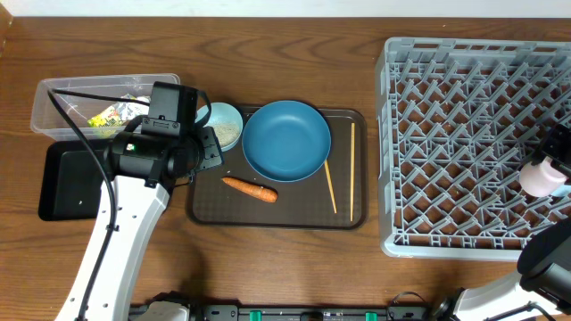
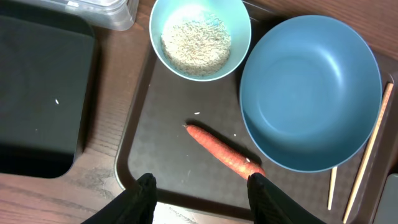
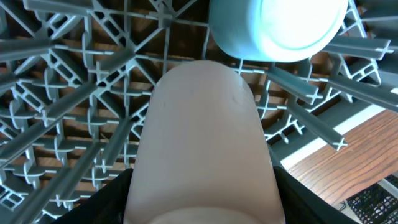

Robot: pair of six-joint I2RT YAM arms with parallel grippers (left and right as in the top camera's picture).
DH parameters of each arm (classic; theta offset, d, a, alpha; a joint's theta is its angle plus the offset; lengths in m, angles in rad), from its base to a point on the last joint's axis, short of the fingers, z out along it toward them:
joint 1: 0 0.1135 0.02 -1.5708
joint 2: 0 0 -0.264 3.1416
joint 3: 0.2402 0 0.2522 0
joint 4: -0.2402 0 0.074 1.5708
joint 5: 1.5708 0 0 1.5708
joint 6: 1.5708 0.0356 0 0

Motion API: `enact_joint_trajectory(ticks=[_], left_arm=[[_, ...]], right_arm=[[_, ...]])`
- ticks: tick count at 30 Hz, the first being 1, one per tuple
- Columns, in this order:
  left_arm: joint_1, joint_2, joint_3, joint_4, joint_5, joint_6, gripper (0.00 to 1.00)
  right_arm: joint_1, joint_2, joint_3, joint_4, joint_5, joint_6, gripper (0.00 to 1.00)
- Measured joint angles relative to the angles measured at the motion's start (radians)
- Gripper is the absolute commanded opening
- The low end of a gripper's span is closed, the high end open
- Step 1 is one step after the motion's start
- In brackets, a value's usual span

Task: Sort waste into correct bins and load items into the dishwasher rack
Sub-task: 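Carry the pink cup right over the rack with right gripper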

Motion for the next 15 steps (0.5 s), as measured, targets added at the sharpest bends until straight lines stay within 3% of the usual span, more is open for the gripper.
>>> enact_joint_trajectory(ticks=[15], left_arm=[[0.000,0.000,0.000,-0.004,-0.003,0.000,0.50]], right_arm=[[-0.044,0.013,0.003,0.045,-0.057,0.015,0.17]])
